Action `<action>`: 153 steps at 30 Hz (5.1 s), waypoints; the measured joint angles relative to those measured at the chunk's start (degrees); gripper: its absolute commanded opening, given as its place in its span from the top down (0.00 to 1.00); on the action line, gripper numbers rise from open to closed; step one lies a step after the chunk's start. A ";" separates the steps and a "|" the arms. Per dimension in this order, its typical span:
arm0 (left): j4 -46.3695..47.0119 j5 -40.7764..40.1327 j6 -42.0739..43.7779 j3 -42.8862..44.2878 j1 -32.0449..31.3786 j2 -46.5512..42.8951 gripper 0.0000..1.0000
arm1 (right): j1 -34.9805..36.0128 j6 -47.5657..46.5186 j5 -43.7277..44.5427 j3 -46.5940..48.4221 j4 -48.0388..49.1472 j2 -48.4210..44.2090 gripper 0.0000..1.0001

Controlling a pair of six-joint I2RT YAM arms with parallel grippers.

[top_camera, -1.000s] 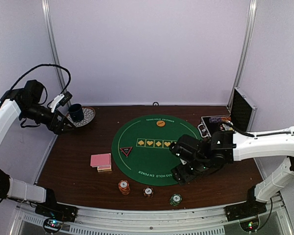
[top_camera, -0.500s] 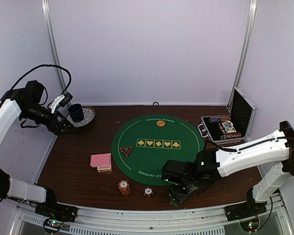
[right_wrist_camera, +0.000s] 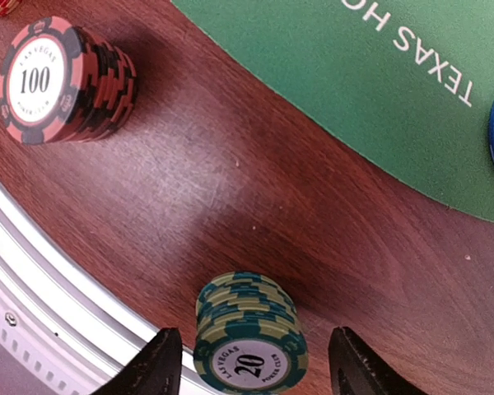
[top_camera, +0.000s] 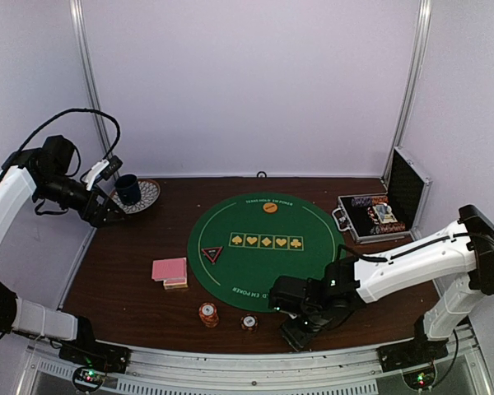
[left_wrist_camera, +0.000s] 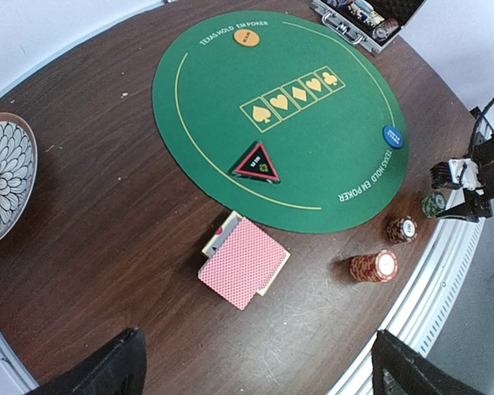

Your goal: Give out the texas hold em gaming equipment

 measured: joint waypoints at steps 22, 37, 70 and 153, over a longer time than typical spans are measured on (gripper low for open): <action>0.00 -0.02 0.07 0.00 0.00 -0.02 0.02 | 0.00 -0.50 0.04 0.96 -1.46 0.35 0.60; -0.02 -0.20 0.02 0.00 0.00 0.00 0.02 | -4.76 -4.74 2.19 11.45 -9.44 -0.15 0.66; -0.15 0.07 -0.02 0.00 0.00 -0.02 0.03 | -38.71 -20.31 4.39 72.06 -10.27 47.76 0.66; 0.09 -0.44 -0.28 0.76 0.00 -0.59 0.02 | -2.51 -1.11 -5.07 -3.91 4.52 -1.25 0.37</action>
